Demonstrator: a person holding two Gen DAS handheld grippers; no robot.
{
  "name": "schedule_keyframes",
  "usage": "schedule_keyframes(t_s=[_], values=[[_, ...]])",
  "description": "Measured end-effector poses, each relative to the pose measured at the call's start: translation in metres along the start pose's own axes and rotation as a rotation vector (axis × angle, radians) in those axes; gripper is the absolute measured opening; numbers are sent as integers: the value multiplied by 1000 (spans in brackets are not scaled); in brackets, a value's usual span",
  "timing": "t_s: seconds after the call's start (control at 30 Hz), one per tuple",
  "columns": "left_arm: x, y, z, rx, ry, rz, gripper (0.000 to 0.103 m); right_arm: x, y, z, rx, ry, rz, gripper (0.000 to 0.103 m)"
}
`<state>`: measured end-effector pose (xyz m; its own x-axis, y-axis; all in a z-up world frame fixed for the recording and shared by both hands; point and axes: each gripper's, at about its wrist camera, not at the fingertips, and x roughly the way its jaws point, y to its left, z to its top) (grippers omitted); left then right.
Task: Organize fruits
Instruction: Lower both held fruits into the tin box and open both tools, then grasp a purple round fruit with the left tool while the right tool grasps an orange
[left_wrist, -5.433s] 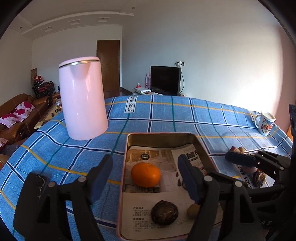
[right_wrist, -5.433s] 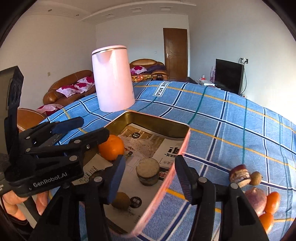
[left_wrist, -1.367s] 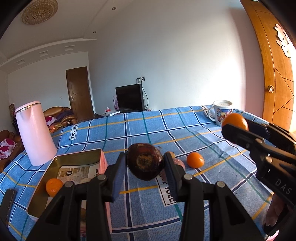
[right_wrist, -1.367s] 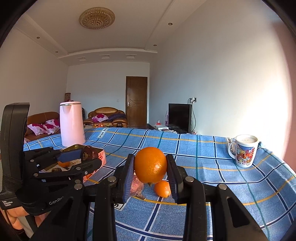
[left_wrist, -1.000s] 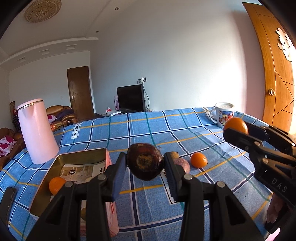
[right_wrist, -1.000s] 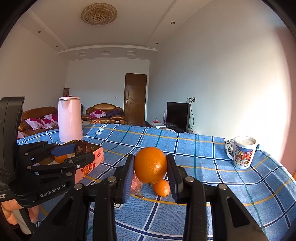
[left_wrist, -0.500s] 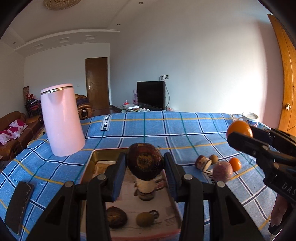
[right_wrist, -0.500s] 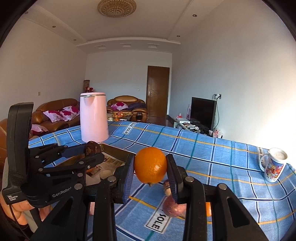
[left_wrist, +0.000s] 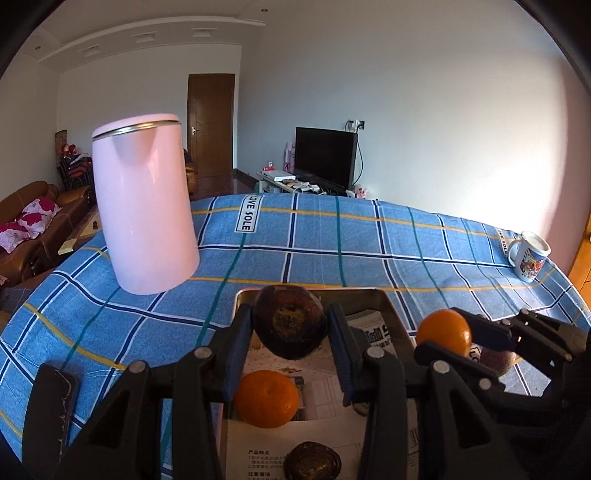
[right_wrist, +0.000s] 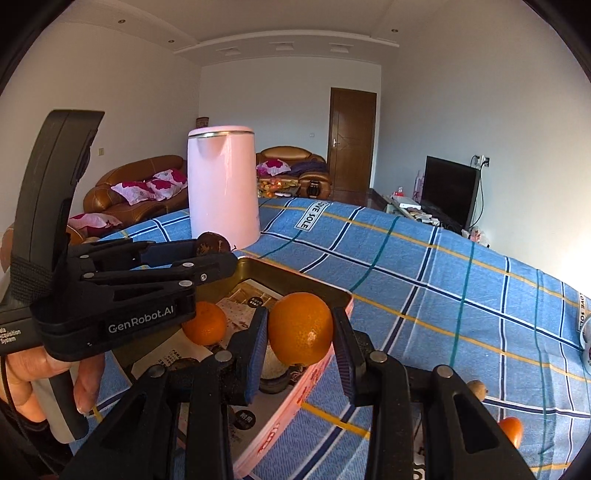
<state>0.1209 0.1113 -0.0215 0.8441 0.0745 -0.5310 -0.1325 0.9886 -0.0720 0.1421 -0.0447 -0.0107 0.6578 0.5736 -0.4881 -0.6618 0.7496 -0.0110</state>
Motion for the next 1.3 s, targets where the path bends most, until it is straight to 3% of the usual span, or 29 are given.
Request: schedule_keyframes(t_s=[0.2,0.73,0.8,0.9,0.97,1.1,1.23,1.3], values=[[10,12,-1,-12,51,7,43,32,10,3,-15,78,11,36],[-31,25,-50,11,47,25,41,44,50,-10,-140,177,92,37],[-32,25,-51,5,43,39,45,44,53,-11,-153,182,86,40],[-36,29,-52,-17,38,36,56,37,53,-12,-164,170,74,55],[-41,29,-50,-29,24,33,65,24,47,-14,-154,142,73,58],[-54,15,-43,-25,-24,8,74,-16,17,-22,-117,80,17,61],[-56,-19,-35,23,-38,-39,77,-57,-48,-35,19,41,-100,72],[-53,-42,-31,57,-31,-67,77,-69,-87,-42,99,50,-204,72]])
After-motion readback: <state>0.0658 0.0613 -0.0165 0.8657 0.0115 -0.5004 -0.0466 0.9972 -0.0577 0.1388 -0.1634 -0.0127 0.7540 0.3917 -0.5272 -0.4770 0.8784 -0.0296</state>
